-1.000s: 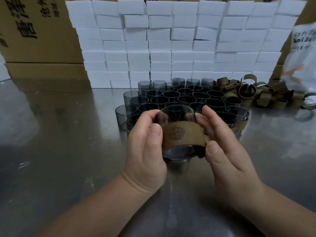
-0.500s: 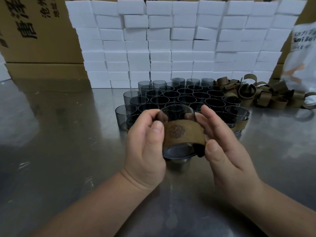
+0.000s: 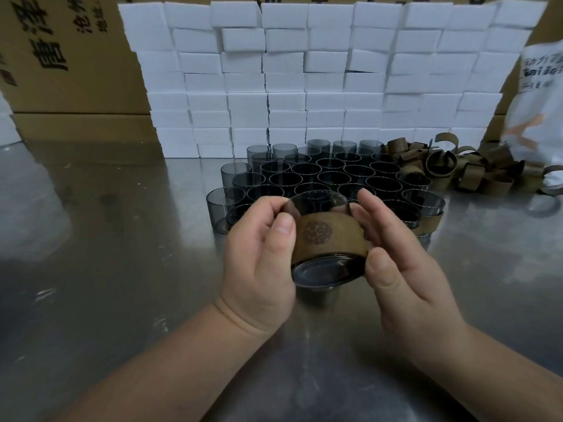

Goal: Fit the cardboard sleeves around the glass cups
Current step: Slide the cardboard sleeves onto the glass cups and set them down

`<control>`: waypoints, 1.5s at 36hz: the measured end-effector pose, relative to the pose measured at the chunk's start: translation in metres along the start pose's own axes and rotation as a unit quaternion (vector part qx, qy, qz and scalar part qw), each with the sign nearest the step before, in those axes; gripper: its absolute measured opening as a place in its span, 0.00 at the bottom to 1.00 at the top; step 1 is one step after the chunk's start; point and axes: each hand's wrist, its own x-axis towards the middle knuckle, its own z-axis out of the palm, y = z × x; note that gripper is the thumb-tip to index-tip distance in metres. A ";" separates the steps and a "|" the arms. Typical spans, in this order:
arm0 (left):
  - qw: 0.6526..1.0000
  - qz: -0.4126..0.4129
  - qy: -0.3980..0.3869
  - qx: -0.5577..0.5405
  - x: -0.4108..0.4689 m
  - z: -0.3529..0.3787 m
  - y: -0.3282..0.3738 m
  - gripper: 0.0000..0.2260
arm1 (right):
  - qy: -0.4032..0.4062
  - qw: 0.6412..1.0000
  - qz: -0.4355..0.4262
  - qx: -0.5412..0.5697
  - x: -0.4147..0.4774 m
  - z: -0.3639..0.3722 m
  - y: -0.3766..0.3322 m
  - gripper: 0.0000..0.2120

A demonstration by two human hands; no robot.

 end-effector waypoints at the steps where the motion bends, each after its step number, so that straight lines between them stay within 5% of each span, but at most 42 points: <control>1: 1.000 -0.002 0.000 -0.001 0.000 0.000 0.000 0.09 | -0.001 1.000 -0.003 0.000 0.000 0.000 0.000 0.25; 32: 0.999 -0.004 -0.035 0.027 0.002 -0.006 -0.004 0.10 | -0.012 0.999 0.018 0.028 0.002 -0.003 0.001 0.27; 42: 0.999 -0.012 -0.044 0.025 0.002 -0.009 -0.007 0.11 | -0.032 0.999 0.036 0.013 0.003 -0.008 0.006 0.20; 54: 0.998 0.000 -0.054 0.042 0.003 -0.009 -0.005 0.12 | -0.035 0.996 0.076 0.024 0.002 -0.008 0.006 0.25</control>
